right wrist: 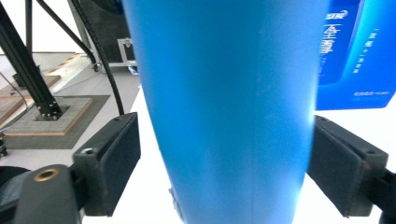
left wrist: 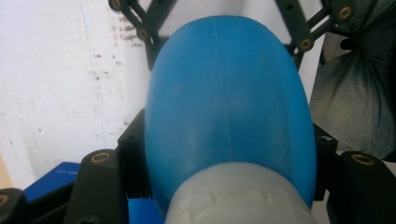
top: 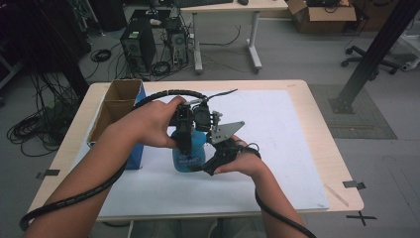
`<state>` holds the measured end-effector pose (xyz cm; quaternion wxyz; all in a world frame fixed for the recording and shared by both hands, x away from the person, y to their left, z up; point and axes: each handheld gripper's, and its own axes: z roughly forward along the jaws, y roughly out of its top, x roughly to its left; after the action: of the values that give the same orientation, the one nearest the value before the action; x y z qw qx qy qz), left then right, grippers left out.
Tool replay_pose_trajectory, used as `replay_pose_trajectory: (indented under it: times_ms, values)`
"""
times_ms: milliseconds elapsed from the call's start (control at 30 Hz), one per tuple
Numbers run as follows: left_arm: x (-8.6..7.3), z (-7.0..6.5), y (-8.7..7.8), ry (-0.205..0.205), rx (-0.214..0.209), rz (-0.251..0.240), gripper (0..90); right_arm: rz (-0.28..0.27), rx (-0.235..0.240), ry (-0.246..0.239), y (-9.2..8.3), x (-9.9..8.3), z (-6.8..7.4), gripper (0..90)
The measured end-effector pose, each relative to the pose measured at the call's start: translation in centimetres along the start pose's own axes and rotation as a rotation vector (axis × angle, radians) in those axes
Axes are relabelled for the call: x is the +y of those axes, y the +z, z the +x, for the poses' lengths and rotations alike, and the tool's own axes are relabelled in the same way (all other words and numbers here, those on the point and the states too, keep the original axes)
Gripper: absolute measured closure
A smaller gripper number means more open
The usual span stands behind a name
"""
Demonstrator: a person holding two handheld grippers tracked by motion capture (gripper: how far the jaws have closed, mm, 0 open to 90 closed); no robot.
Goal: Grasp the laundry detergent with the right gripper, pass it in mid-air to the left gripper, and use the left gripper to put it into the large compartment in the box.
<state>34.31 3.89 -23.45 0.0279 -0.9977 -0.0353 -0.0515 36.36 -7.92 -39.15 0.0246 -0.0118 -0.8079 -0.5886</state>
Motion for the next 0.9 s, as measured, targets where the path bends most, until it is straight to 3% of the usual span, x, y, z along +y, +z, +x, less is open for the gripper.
replay_pose_trajectory:
  times_ms: [233,567,733,833,900]
  values:
    - [0.1,0.2,-0.2,-0.036,-0.009,0.001,38.0,0.028,-0.019,0.009,-1.0,0.3,-0.1,6.8]
    - [-0.4,0.5,-0.8,-0.07,-0.017,0.007,37.9,0.083,-0.011,-0.004,-2.3,1.3,-0.3,0.3]
    - [-0.7,0.9,-1.1,-0.112,-0.024,0.014,37.8,0.182,0.005,-0.045,-3.4,2.5,-0.5,0.3]
    - [-0.9,1.2,-1.5,-0.159,-0.027,0.011,37.8,0.217,0.001,-0.052,-4.0,3.0,-0.6,0.5]
    - [-0.9,1.2,-1.6,-0.169,-0.028,0.011,37.8,0.235,-0.003,-0.058,-4.3,3.4,-0.7,0.5]
